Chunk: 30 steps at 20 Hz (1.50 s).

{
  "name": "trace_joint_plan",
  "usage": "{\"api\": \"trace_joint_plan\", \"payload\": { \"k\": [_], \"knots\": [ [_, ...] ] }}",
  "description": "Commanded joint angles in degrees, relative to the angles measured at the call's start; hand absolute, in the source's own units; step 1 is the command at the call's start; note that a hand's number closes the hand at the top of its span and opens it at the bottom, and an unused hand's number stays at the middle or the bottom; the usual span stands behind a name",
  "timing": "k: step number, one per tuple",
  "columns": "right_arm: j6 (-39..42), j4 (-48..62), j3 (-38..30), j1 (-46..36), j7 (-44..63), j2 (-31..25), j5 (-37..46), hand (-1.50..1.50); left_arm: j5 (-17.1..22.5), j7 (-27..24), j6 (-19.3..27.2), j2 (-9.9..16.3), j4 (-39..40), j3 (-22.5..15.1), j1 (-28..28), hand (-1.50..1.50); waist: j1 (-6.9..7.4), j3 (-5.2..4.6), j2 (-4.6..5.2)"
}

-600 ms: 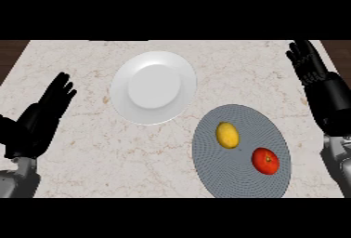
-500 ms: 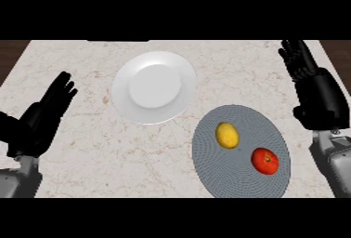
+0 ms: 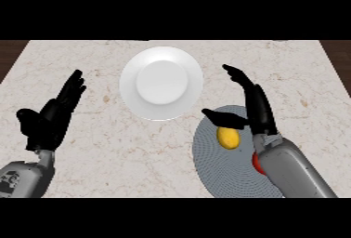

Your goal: Pick the lemon from the placemat and place it in the plate

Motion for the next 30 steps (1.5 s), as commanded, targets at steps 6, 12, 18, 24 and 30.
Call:
{"api": "trace_joint_plan", "payload": {
  "k": [6, 12, 18, 24, 30],
  "knots": [
    [-16.2, 10.3, 11.5, 6.8, 2.5, 12.6, 19.9, -1.50, -2.3, -1.1, -0.2, -2.3, 5.7, 1.2, -2.7, 0.00, -1.23, 0.55, -0.73],
    [-11.4, -5.9, 12.5, 7.4, 20.6, 7.4, 36.5, -1.50, -4.2, -3.6, -0.6, -3.7, 7.6, 0.8, -2.1, 0.00, -2.09, 0.49, -1.09],
    [15.5, -12.1, 11.0, 2.2, 37.6, 1.8, 33.2, -1.50, -5.4, -2.9, 1.4, -4.4, 8.2, 1.0, -3.1, 0.00, -2.55, 0.37, -1.24],
    [31.1, -19.7, 6.6, -0.6, 49.9, 0.7, 26.5, -1.50, -5.3, -1.7, 0.1, -5.1, 9.8, 1.5, -6.1, 0.00, -1.88, 0.52, -0.84],
    [38.7, -20.9, -0.2, 0.6, 49.4, -1.7, 18.6, -1.50, -4.7, -1.4, -2.0, -4.1, 6.3, 2.6, -3.4, 0.00, -1.21, 0.57, -0.79]
  ]
}}
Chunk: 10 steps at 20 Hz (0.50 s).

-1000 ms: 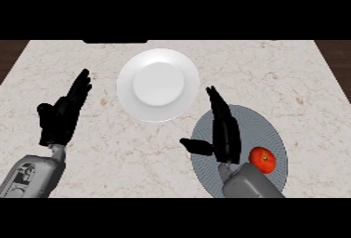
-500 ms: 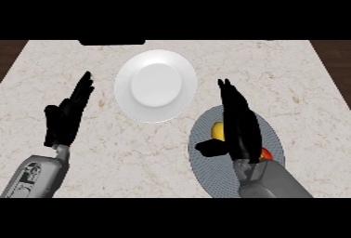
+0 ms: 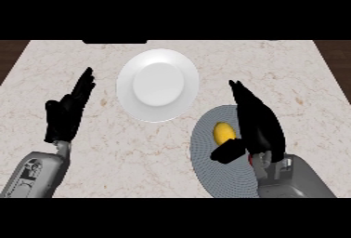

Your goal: Pick the lemon from the placemat and place it in the plate

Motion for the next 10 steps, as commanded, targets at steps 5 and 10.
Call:
{"api": "trace_joint_plan", "payload": {
  "k": [5, 10],
  "knots": [
    [8.6, 2.8, -2.9, -3.4, 8.5, 3.9, -2.0, -1.50, -1.2, -1.4, -1.1, -2.0, 0.4, 0.6, 0.2, 0.00, 0.45, 0.03, 0.16],
    [9.7, 9.5, -3.8, -1.4, 3.2, 3.8, -2.3, -1.50, -0.4, -2.9, -3.5, -0.9, 1.1, 2.5, 1.6, 0.00, 0.71, 0.04, 0.21]
  ]
}}
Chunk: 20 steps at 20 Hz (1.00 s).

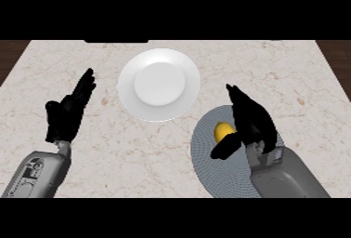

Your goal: Pick the lemon from the placemat and place it in the plate

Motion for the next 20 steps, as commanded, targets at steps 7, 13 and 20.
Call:
{"api": "trace_joint_plan", "payload": {
  "k": [7, 13, 20],
  "knots": [
    [0.4, 10.2, 0.1, 5.1, -3.4, 2.7, 3.7, -1.50, -2.4, -1.7, -0.3, -2.4, -1.4, 0.4, 2.4, 0.00, 0.07, 0.03, 0.02],
    [0.1, 19.3, -3.3, 3.2, -9.1, 4.7, 6.3, -1.50, -5.1, 4.4, 0.5, -4.1, -4.1, 0.7, -0.6, 0.00, 0.11, 0.04, 0.03],
    [3.8, 19.2, -6.7, 4.9, -10.3, 5.6, 8.5, -1.50, -5.4, -0.5, -3.9, -3.9, 0.7, 5.4, 0.0, 0.00, -0.05, 0.02, 0.01]
  ]
}}
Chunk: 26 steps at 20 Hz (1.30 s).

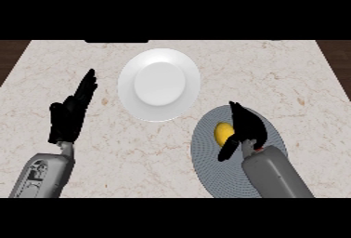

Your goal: Pick the lemon from the placemat and place it in the plate

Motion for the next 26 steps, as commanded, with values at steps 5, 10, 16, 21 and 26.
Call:
{"api": "trace_joint_plan", "payload": {
  "k": [5, 10, 16, 21, 26],
  "knots": [
    [-4.0, 0.0, 0.2, 2.5, -4.4, 1.0, 7.5, 1.50, -0.6, -0.5, -3.1, -0.9, 1.4, 2.3, -0.2, 0.00, -0.10, -0.01, -0.02],
    [-4.3, 3.3, -2.9, 1.0, -8.6, 1.8, 9.2, 1.50, -1.9, 2.6, -4.0, -0.6, -3.6, 3.4, 1.0, 0.00, 0.08, 0.00, -0.04],
    [4.4, 12.8, -6.1, -10.5, -32.2, -13.6, 3.9, 1.50, -1.3, 1.3, -4.1, -1.4, -2.2, 2.6, -1.5, 0.00, 2.45, 0.17, 1.17],
    [1.8, 20.4, -6.4, -15.7, -53.3, -20.7, 3.8, 1.50, -2.0, 0.6, -4.3, -2.2, -1.7, 1.3, -1.8, 0.00, 3.73, 0.28, 1.66],
    [-8.6, 23.6, -13.2, -21.6, -65.6, -20.9, 0.5, 1.50, -2.4, 0.8, -3.2, -3.7, -1.1, 0.9, -1.1, 0.00, 3.44, 0.28, 1.25]
  ]
}}
